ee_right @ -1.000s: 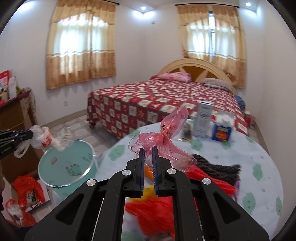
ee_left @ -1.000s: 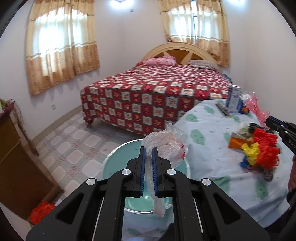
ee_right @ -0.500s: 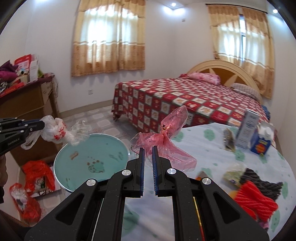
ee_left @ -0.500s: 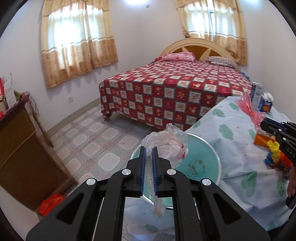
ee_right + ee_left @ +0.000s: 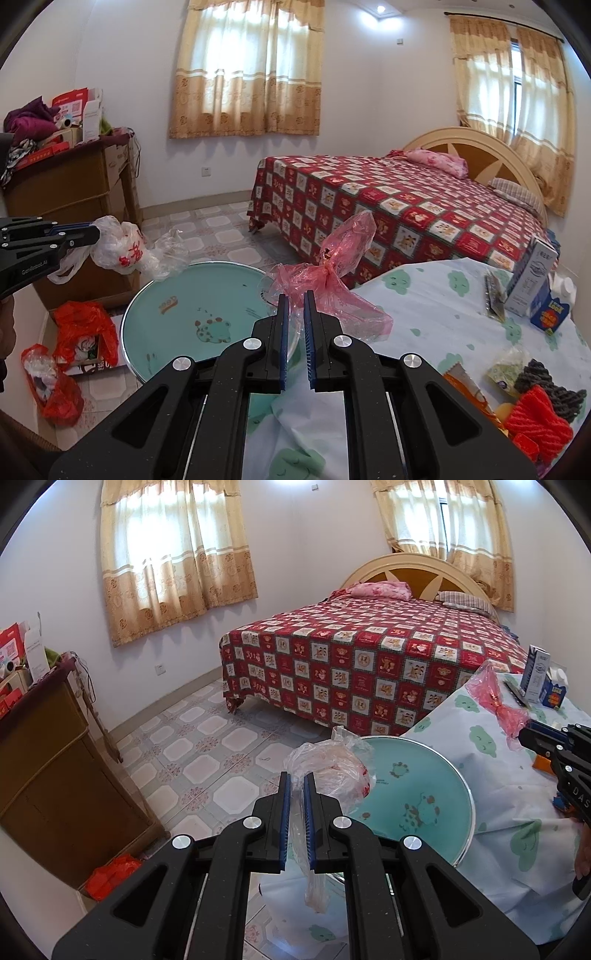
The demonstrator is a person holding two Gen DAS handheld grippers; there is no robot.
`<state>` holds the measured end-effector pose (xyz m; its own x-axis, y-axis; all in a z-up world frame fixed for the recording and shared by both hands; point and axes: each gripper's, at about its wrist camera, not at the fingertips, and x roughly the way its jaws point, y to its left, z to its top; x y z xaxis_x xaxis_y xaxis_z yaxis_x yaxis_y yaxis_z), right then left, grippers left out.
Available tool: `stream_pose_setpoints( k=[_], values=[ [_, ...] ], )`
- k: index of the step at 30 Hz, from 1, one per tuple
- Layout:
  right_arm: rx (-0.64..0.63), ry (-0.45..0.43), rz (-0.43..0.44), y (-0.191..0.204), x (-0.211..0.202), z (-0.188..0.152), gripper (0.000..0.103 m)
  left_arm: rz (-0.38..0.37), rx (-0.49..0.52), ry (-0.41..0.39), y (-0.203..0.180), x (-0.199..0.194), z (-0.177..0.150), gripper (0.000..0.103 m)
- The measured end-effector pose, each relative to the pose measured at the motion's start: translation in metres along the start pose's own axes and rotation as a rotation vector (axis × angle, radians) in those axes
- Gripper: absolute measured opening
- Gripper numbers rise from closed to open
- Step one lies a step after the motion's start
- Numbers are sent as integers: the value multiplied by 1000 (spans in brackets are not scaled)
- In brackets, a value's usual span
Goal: Collect trash
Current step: 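Carry the clear bag and pink bag over the teal bucket with both tools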
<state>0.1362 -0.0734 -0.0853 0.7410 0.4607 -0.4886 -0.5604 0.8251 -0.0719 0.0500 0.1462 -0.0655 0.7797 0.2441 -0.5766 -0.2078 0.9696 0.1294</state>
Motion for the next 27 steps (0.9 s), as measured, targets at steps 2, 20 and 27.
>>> stream_pose_setpoints(
  k=[2,20,27],
  values=[
    [-7,2,5,2,2,1,9,7,-4,3,3,2,0,7],
    [-57,21,53,24,21,4,9,17,-4,29,7,13,-3,7],
    [-63,25,62,25,21,3,9,11,-4,32,5,14,-3,7]
  ],
)
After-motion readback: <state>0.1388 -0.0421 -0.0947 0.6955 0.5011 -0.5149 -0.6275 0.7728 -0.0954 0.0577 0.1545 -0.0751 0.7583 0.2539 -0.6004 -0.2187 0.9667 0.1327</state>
